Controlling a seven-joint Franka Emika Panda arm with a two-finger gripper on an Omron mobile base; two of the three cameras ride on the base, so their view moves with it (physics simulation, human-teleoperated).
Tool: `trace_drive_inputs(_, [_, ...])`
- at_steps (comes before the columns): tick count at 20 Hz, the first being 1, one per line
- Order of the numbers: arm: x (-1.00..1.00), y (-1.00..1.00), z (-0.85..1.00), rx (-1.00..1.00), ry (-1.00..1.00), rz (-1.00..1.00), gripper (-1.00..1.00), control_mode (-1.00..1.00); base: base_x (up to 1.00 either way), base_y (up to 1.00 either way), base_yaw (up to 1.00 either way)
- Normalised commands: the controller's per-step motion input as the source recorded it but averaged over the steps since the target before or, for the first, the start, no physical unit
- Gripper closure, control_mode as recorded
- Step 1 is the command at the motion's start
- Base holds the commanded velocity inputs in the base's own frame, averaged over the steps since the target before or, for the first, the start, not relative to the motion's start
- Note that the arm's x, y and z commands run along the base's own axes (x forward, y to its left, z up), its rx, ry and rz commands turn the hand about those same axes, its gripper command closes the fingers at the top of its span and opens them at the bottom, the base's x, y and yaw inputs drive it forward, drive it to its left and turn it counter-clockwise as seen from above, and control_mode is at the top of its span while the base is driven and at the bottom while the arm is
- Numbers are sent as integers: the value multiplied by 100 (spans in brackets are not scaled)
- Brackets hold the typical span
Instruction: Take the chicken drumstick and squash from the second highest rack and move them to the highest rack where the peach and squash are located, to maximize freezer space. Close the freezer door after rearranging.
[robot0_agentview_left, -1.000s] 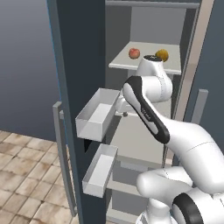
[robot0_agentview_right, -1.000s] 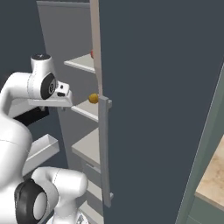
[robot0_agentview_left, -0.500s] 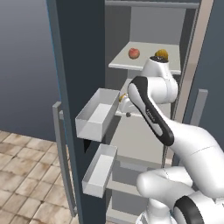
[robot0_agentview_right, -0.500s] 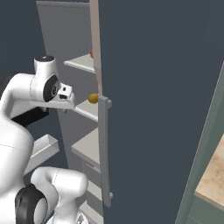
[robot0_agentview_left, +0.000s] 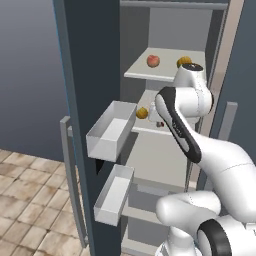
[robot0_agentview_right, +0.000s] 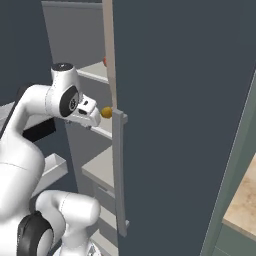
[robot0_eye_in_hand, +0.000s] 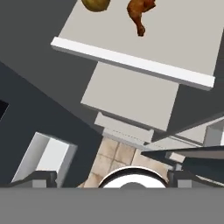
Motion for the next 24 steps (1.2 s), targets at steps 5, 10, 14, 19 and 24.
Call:
trace_drive_inputs(5, [49, -7, -5, 0, 0, -3, -100, -100, 0, 0, 0])
trace_drive_inputs(10, [39, -5, -10, 0, 0, 0, -100, -100, 0, 0, 0])
trace_drive_inputs(14, [31, -2, -19, 0, 0, 0, -100, -100, 0, 0, 0])
trace_drive_inputs(19, [24, -5, -27, -2, 0, 0, -100, -100, 0, 0, 0])
trace_drive_inputs(24, [15, -11, -29, -8, 0, -7, -100, -100, 0, 0, 0])
